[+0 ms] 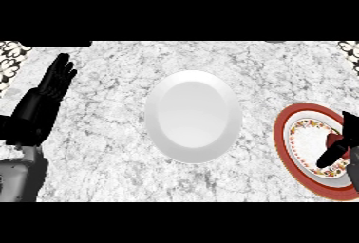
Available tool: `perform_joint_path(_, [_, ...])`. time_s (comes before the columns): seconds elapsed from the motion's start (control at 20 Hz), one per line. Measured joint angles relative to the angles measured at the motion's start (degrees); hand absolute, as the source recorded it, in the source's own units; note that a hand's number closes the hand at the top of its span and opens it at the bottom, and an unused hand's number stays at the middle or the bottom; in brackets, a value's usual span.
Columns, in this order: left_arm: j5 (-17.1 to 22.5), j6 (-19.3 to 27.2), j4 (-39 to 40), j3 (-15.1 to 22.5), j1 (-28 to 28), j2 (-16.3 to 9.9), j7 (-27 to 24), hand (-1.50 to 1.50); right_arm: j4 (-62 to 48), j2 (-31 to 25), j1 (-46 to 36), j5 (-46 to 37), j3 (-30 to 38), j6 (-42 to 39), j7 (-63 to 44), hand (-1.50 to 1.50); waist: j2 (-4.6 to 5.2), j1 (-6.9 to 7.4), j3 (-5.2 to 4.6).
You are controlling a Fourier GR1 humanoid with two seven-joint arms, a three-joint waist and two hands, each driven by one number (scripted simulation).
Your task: Pick the bell pepper from the plate and place it in the plate
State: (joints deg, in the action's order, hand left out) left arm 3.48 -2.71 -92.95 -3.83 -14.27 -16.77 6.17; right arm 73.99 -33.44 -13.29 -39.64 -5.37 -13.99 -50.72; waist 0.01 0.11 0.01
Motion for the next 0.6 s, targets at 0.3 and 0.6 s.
perform_joint_path(0.3, [-0.2,-1.0,1.0,-1.5,-2.2,0.0,1.4,0.00,-4.4,1.7,1.3,-2.9,2.0,1.0,3.0,-1.50,-0.05,-0.08,-0.09])
perform_joint_path(0.6, [-1.0,-1.1,0.2,-1.3,-2.3,0.8,2.3,0.00,-9.3,1.8,-0.6,-6.6,2.9,5.5,8.7,1.50,-0.16,0.03,-0.29])
